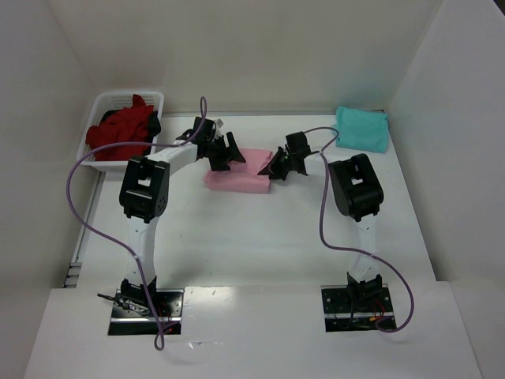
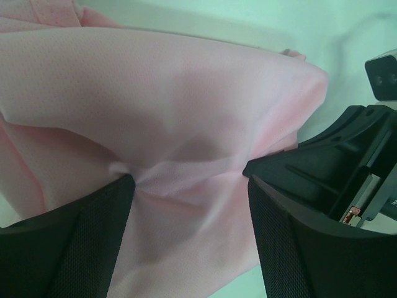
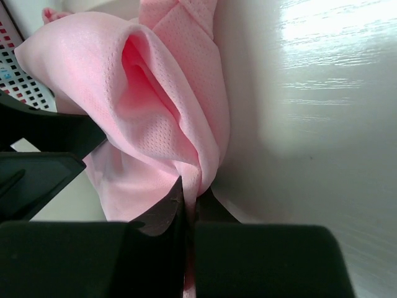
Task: Fold and stack the t-shirts
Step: Put the neatly folded tshirt into the corner of the board with the right arm
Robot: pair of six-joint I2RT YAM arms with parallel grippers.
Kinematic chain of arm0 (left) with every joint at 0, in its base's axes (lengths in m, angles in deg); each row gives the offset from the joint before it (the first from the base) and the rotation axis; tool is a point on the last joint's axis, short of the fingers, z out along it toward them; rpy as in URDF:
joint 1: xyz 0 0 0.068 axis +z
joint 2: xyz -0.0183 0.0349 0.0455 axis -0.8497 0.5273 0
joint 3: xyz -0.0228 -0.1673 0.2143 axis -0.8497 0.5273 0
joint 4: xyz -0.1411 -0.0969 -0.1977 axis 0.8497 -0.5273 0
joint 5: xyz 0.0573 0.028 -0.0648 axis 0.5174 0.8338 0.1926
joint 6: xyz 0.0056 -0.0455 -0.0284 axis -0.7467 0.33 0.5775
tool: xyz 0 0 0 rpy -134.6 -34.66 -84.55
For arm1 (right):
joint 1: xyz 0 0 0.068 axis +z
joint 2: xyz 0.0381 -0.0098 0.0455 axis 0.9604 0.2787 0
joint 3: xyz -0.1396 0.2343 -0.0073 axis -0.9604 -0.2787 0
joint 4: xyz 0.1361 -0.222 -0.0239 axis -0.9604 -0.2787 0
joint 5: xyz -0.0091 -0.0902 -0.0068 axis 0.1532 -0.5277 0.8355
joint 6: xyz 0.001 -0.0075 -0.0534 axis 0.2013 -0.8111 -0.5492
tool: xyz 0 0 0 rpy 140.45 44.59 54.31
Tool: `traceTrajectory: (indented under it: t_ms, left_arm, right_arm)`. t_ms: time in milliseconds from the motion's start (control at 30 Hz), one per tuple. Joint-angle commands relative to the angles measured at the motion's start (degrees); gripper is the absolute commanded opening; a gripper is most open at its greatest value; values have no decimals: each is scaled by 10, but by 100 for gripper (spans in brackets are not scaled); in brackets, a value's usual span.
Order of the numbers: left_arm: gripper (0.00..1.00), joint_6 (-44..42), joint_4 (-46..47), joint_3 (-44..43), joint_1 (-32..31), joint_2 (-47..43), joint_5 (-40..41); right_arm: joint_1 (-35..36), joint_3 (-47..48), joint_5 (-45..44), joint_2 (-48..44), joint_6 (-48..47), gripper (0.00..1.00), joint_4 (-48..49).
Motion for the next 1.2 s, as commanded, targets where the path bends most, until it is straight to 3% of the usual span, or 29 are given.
traceTrajectory:
  t_ms: [0, 167, 333, 533, 800, 1167]
  left_arm:
    - [82, 0, -32, 23, -6, 34, -3]
    - [84, 0, -27, 23, 0, 15, -15]
    - [87, 0, -22, 23, 12, -15, -32]
    - [100, -15, -22, 23, 27, -80, -84]
    - [100, -52, -38, 23, 52, -183, -108]
    - [100, -86, -64, 56, 74, -205, -114]
  right_arm:
    - [8, -13, -54, 18, -12, 0, -58]
    - [8, -11, -73, -14, -28, 0, -60]
    - [-6, 50, -95, -35, -69, 0, -105]
    - [-42, 142, -120, -36, -148, 0, -193]
    - [-94, 164, -132, -51, -238, 0, -210]
    - [-153, 346, -204, 9, -359, 0, -337]
